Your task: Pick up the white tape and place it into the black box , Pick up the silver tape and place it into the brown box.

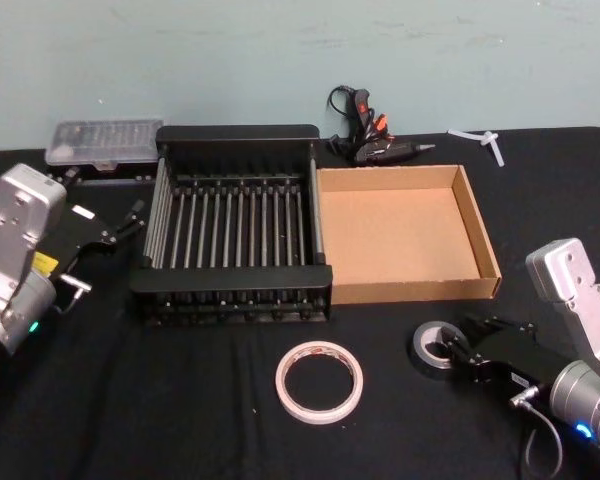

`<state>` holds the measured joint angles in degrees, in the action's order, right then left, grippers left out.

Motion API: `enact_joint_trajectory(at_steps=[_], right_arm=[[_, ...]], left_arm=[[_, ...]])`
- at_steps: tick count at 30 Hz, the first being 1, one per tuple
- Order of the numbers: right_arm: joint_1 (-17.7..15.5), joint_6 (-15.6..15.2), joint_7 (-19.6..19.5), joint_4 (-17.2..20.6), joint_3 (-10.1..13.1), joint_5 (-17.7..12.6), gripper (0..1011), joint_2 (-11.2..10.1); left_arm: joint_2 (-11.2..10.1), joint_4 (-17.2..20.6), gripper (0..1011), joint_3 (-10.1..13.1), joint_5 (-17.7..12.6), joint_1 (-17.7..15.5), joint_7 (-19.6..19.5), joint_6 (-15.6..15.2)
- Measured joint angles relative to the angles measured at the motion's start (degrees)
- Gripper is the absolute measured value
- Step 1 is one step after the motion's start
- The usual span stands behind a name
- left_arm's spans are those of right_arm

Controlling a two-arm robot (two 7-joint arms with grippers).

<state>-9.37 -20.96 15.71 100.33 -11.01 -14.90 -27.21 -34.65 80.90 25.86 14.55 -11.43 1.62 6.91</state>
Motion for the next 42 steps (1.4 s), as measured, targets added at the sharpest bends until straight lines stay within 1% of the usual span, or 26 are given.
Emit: enact_joint_trajectory(at_steps=[3,4,6,7,10,18,23,35,42], right_arm=[[0.00,0.01,0.00,0.00,0.00,-0.02,303,0.00],[0.00,0.01,0.00,0.00,0.00,-0.02,303,0.00],[0.00,0.01,0.00,0.00,0.00,-0.02,243,0.00],[0.00,0.01,0.00,0.00,0.00,-0.02,188,0.00],[0.00,0.02,0.00,0.00,0.00,-0.03,147,0.00],[0.00,0.02,0.00,0.00,0.00,-0.03,147,0.00],[-0.31,0.41,0.31,0.39,0.49,-0.23,147,0.02],[-1.32,3.50,2.57,3.81,2.23,-1.89,147,-1.83],[-0.37,5.11,2.69,4.89,2.71,-2.55,147,-2.21]], left_arm=[[0.00,0.00,1001,0.00,0.00,0.00,0.00,0.00],[0.00,0.00,1001,0.00,0.00,0.00,0.00,0.00],[0.00,0.00,1001,0.00,0.00,0.00,0.00,0.00],[0.00,0.00,1001,0.00,0.00,0.00,0.00,0.00],[0.00,0.00,1001,0.00,0.00,0.00,0.00,0.00],[0.00,0.00,1001,0.00,0.00,0.00,0.00,0.00],[0.00,0.00,1001,0.00,0.00,0.00,0.00,0.00],[0.00,0.00,1001,0.00,0.00,0.00,0.00,0.00],[0.00,0.00,1001,0.00,0.00,0.00,0.00,0.00]])
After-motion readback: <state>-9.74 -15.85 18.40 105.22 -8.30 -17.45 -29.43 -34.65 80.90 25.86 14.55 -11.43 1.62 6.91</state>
